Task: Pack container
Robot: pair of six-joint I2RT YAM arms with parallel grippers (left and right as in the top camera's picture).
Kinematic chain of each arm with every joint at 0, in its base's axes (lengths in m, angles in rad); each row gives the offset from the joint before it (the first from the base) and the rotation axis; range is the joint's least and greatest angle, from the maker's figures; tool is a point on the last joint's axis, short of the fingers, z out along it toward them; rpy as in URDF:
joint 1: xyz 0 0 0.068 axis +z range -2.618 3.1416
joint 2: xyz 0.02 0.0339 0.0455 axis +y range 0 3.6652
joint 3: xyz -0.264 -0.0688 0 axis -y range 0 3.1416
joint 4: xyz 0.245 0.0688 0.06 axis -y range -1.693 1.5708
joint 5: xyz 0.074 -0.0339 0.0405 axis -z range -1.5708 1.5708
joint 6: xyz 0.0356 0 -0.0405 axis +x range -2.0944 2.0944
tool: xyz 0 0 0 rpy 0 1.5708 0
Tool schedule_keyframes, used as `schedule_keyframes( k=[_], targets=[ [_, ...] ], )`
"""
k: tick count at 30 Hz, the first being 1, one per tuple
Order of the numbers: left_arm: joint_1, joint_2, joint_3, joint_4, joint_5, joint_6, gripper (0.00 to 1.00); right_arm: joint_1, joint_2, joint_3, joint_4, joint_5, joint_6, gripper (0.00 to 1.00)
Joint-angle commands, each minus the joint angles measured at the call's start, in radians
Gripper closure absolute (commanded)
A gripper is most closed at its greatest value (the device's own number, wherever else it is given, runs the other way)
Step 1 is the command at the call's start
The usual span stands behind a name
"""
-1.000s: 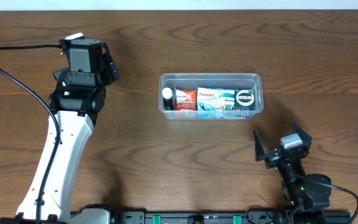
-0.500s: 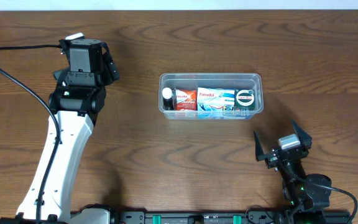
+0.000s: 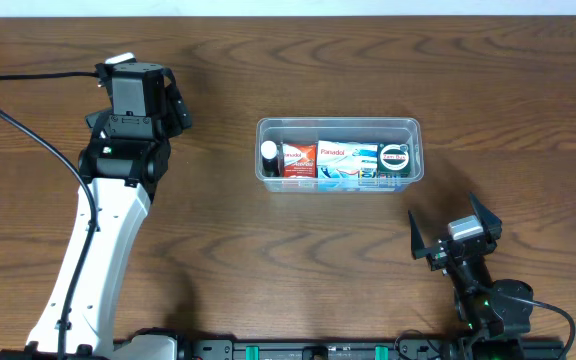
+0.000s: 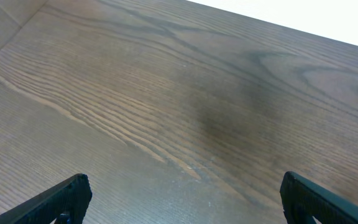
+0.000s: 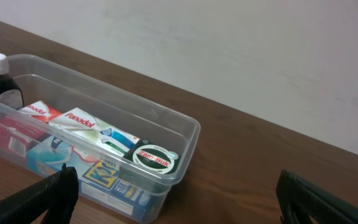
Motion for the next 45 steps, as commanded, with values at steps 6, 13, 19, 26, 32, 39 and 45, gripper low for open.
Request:
schedule_keyframes(
  k=[6,13,19,26,32,39,45],
  targets=[
    [0.004,-0.005,0.022,-0.003,-0.014,0.006,0.02,-0.015,-0.007,-0.003,-0.003,0.006,-0.013,0.01],
    [0.004,-0.005,0.022,-0.026,-0.013,0.005,0.02,-0.015,-0.007,-0.003,-0.002,0.006,-0.013,0.01],
    [0.004,-0.094,0.013,-0.147,-0.01,0.005,0.02,-0.015,-0.007,-0.003,-0.003,0.006,-0.013,0.01],
    [0.004,-0.335,-0.094,-0.237,0.041,0.005,0.02,-0.015,-0.007,-0.003,-0.003,0.006,-0.013,0.01],
    [0.004,-0.62,-0.314,-0.23,0.048,-0.011,0.02,-0.015,-0.007,-0.003,-0.003,0.006,-0.013,0.01],
    [0.004,-0.971,-0.589,-0.215,0.05,-0.015,0.02,-0.015,-0.007,-0.003,-0.003,0.006,-0.013,0.01],
    [0.004,-1.196,-0.782,-0.068,0.05,-0.014,0.02,-0.015,-0.007,-0.003,-0.003,0.006,-0.013,0.01]
  ],
)
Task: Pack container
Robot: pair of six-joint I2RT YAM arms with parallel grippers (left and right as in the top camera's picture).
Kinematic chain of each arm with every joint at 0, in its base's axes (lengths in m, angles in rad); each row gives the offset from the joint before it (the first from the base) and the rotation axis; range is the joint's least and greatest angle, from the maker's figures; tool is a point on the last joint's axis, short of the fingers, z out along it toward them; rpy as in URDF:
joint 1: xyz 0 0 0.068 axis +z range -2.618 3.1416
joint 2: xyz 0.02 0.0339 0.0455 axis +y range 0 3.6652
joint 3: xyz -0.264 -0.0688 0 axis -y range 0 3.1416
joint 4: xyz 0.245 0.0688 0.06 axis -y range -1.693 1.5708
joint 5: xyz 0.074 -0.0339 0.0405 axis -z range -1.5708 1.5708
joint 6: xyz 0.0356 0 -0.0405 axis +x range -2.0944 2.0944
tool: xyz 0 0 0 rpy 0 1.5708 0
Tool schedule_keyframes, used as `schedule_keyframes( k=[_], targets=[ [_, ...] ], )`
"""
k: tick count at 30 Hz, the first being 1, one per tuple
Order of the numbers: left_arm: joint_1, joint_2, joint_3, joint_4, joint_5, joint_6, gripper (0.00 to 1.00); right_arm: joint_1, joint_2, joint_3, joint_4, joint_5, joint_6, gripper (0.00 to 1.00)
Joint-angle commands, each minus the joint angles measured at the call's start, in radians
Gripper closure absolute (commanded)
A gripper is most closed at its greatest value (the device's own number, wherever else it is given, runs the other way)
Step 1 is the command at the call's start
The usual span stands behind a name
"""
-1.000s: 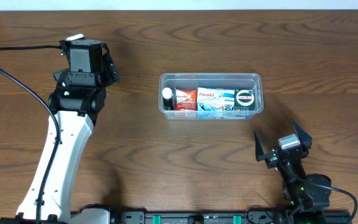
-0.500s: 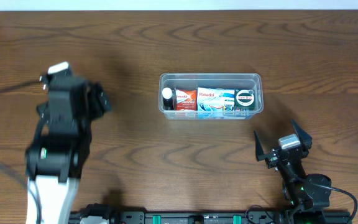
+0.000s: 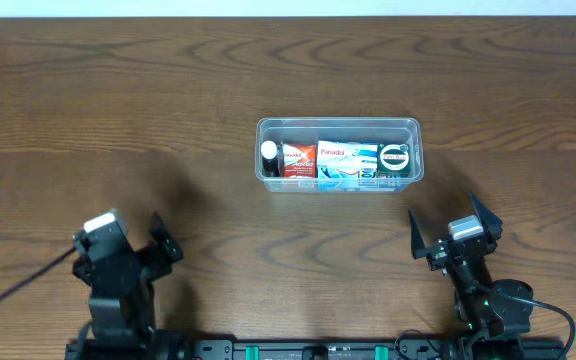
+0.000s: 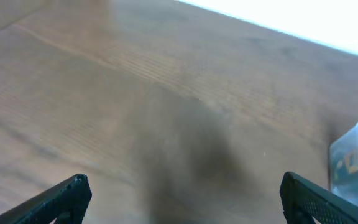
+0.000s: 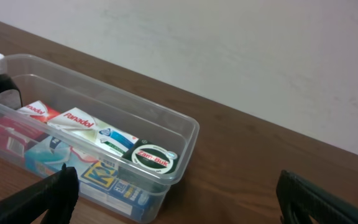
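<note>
The clear plastic container (image 3: 414, 150) stands at mid table, also seen in the right wrist view (image 5: 188, 134). Inside it are a dark bottle with a white cap (image 3: 269, 153), a red box (image 3: 298, 159), a white Panadol box (image 3: 339, 155) and a round green Zam-Buk tin (image 3: 395, 157). My left gripper (image 3: 128, 240) is at the front left, open, nothing between its fingers (image 4: 64, 196). My right gripper (image 3: 455, 232) is at the front right, open and empty, facing the container's right end.
The wooden table (image 3: 168, 120) runs to a pale wall behind. The container's edge (image 4: 353, 155) shows blurred at the right of the left wrist view. A black cable (image 3: 18, 285) runs along the front left.
My left arm has moved from the back left of the table to the front left edge, its gripper still open and empty. The right arm and the container are unchanged.
</note>
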Motion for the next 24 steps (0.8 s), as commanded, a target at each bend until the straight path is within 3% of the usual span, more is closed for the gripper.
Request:
schedule_keyframes(
  k=[1,11,19,24],
  targets=[
    [0.004,-0.086,-0.092,0.087,0.002,-0.01,0.02,-0.015,-0.006,-0.003,-0.002,0.004,-0.012,0.01],
    [0.004,-0.18,-0.344,0.499,0.084,-0.008,0.02,-0.015,-0.006,-0.003,-0.002,0.004,-0.012,0.01],
    [0.004,-0.232,-0.411,0.515,0.138,0.012,0.02,-0.015,-0.006,-0.003,-0.002,0.004,-0.012,0.01],
    [0.004,-0.251,-0.412,0.503,0.187,0.131,0.02,-0.015,-0.006,-0.003,-0.002,0.004,-0.012,0.01]
  ],
)
